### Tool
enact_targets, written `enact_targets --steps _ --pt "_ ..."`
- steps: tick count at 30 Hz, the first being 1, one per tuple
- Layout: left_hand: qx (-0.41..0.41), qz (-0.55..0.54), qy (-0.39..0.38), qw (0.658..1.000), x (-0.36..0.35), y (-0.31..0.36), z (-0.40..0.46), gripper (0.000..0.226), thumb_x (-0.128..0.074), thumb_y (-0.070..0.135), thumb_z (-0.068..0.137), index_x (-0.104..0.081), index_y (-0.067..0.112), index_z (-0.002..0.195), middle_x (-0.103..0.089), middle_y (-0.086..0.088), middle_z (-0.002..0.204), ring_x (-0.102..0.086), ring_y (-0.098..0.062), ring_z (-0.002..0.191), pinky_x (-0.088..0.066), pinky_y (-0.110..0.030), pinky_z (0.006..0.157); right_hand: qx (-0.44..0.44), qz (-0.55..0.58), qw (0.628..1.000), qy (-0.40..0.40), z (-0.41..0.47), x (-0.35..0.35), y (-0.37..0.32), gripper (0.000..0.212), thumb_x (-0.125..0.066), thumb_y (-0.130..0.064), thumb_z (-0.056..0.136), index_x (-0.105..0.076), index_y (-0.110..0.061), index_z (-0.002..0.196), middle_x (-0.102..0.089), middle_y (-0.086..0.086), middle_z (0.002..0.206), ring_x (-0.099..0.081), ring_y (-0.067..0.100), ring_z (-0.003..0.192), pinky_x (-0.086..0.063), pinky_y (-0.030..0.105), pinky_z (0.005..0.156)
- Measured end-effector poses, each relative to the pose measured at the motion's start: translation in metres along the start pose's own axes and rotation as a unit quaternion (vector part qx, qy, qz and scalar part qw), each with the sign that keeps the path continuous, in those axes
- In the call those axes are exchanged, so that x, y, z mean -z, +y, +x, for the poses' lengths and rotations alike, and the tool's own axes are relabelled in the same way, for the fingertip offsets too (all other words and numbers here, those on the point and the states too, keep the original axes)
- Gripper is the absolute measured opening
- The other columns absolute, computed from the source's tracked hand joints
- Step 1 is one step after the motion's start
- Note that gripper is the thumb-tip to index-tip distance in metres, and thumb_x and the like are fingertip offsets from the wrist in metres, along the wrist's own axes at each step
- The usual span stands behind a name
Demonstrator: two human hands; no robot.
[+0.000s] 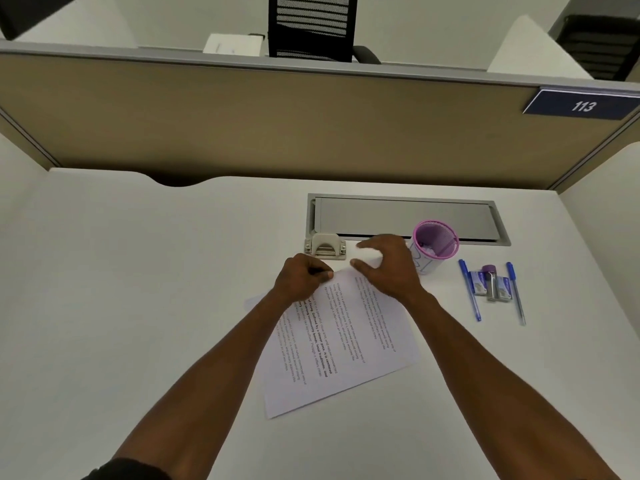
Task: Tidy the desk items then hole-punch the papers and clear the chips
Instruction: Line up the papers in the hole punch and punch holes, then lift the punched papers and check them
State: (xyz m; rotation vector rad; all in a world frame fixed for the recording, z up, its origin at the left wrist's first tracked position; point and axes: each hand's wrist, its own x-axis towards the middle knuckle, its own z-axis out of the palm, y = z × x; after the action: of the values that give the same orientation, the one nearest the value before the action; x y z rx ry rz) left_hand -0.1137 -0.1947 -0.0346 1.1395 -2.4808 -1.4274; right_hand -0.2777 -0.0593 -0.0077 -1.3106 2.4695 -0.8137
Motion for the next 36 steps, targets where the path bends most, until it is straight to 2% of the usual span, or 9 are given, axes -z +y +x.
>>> enact_targets --steps 3,6,9,14,19,21,26,32,36 --pt "0.029 -0.048 0.008 0.998 0.006 -0.010 -0.003 0.019 -0.071 0.036 0.088 -0.078 0.024 0.102 -0.076 0.005 0.100 -0.069 -0.012 0.090 -0.055 -0.031 0.081 -0.086 0.102 0.978 0.163 -0.034 0.009 0.006 0.049 -0.072 -0.041 0.084 -0.058 -0.021 0.126 -0.059 0.003 0.130 -0.052 0.021 0.121 -0.042 0.038 0.104" --pt "0.059 -0.098 0.017 0.993 0.010 -0.018 -0.007 0.018 -0.071 0.037 0.087 -0.079 0.026 0.099 -0.076 0.008 0.094 -0.071 -0.010 0.084 -0.053 -0.028 0.074 -0.187 0.142 0.938 0.256 -0.080 0.007 0.013 0.053 -0.074 -0.037 0.083 -0.053 -0.022 0.130 -0.057 0.002 0.127 -0.056 0.020 0.114 -0.050 0.043 0.097" --pt "0.075 -0.118 0.021 0.990 0.013 -0.020 -0.012 0.018 -0.071 0.036 0.088 -0.078 0.024 0.100 -0.076 0.008 0.092 -0.071 -0.010 0.081 -0.050 -0.021 0.068 -0.220 0.195 0.930 0.222 -0.116 -0.003 0.016 0.047 -0.073 -0.034 0.084 -0.055 -0.025 0.126 -0.061 0.000 0.117 -0.060 0.015 0.102 -0.057 0.042 0.084" --pt "0.087 -0.126 0.031 0.988 0.014 -0.020 -0.017 0.017 -0.070 0.037 0.089 -0.078 0.025 0.098 -0.077 0.007 0.089 -0.073 -0.011 0.077 -0.054 -0.024 0.066 -0.181 0.209 0.946 0.168 -0.132 -0.015 0.019 0.035 -0.076 -0.025 0.082 -0.061 -0.018 0.113 -0.064 -0.001 0.110 -0.063 0.016 0.102 -0.053 0.022 0.075" --pt "0.099 -0.129 0.048 0.985 0.011 -0.021 -0.025 0.018 -0.069 0.039 0.089 -0.078 0.027 0.099 -0.077 0.008 0.088 -0.073 -0.013 0.077 -0.059 -0.032 0.074 -0.219 0.176 0.934 0.222 -0.133 -0.013 0.024 0.040 -0.077 -0.029 0.081 -0.060 -0.019 0.116 -0.062 0.002 0.112 -0.061 0.016 0.098 -0.056 0.034 0.079" --pt "0.105 -0.135 0.056 0.984 0.011 -0.021 -0.027 0.017 -0.068 0.039 0.090 -0.078 0.028 0.099 -0.076 0.007 0.090 -0.072 -0.013 0.079 -0.059 -0.033 0.077 -0.264 0.173 0.920 0.233 -0.128 -0.009 0.023 0.042 -0.076 -0.031 0.082 -0.058 -0.020 0.118 -0.062 0.005 0.113 -0.061 0.019 0.098 -0.051 0.031 0.078" --pt "0.109 -0.179 0.075 0.975 0.010 -0.024 -0.040 0.015 -0.067 0.035 0.091 -0.078 0.028 0.098 -0.077 0.007 0.092 -0.072 -0.016 0.082 -0.059 -0.036 0.080 -0.323 0.206 0.905 0.184 -0.122 -0.004 0.019 0.051 -0.073 -0.039 0.083 -0.054 -0.021 0.127 -0.062 0.009 0.119 -0.062 0.021 0.098 -0.048 0.029 0.081" --pt "0.106 -0.342 0.100 0.928 0.010 -0.030 -0.065 0.013 -0.067 0.023 0.092 -0.078 0.018 0.098 -0.078 -0.002 0.092 -0.074 -0.028 0.087 -0.058 -0.048 0.086 -0.395 0.308 0.855 0.138 -0.138 -0.011 -0.003 0.069 -0.071 -0.047 0.083 -0.041 -0.023 0.141 -0.058 0.001 0.119 -0.056 0.018 0.101 -0.046 0.032 0.088" --pt "0.136 -0.434 0.122 0.882 0.006 -0.033 -0.080 0.012 -0.067 0.019 0.092 -0.077 0.016 0.098 -0.077 -0.005 0.098 -0.073 -0.027 0.094 -0.058 -0.042 0.085 -0.346 0.458 0.816 0.075 -0.149 -0.017 -0.014 0.036 -0.069 -0.030 0.089 -0.060 -0.020 0.123 -0.073 0.005 0.108 -0.070 0.021 0.096 -0.057 0.038 0.080"
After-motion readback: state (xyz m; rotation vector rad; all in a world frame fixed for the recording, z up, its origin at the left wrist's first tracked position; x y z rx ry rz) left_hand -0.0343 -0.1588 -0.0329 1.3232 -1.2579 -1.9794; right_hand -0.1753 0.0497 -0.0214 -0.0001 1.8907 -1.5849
